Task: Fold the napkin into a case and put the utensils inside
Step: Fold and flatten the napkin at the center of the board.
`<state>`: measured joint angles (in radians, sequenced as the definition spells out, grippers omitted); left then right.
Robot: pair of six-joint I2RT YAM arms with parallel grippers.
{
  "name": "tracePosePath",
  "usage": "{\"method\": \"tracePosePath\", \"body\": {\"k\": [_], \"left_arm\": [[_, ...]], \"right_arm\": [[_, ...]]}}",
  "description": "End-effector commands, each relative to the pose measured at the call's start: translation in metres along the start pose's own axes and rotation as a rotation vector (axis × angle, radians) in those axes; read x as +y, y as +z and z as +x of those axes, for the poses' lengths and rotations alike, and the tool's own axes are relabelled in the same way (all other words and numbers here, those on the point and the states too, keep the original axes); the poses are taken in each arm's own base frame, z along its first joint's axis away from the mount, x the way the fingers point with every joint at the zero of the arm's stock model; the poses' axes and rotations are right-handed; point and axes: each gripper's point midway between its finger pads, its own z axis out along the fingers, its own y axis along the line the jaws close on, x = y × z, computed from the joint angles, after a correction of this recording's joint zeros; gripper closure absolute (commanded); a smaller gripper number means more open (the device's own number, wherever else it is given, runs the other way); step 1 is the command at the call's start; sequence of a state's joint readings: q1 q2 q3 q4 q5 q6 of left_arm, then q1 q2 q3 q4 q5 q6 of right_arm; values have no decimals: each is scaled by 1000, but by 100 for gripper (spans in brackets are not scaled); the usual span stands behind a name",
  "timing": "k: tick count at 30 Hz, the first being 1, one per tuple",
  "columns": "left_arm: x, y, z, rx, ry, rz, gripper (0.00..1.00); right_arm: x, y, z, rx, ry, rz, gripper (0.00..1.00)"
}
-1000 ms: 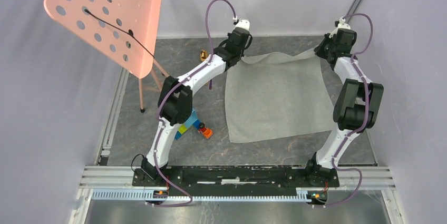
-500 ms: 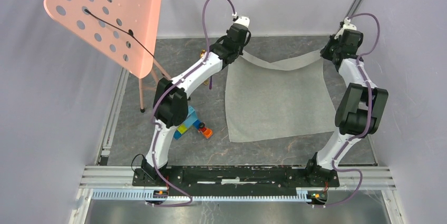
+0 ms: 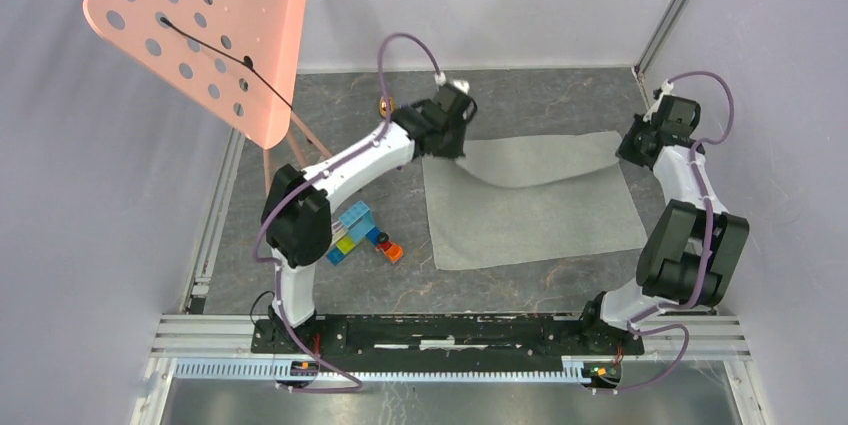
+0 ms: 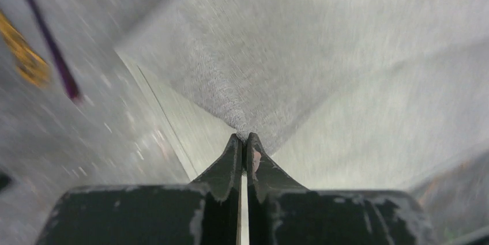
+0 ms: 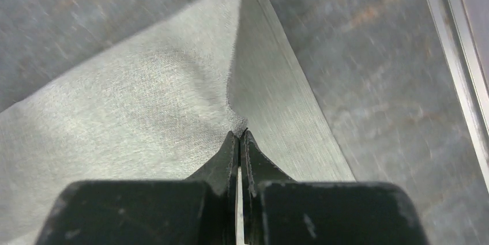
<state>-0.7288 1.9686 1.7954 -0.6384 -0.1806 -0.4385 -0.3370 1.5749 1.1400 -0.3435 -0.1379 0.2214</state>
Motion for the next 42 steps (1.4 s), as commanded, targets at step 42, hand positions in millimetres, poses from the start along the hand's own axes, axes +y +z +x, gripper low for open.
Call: {"method": "tracePosePath", "body": {"k": [42], "left_arm": [[-12,-55,251,369,130,-32,98]], "right_arm": [[-103,-70,128,9,55,423,100]]}}
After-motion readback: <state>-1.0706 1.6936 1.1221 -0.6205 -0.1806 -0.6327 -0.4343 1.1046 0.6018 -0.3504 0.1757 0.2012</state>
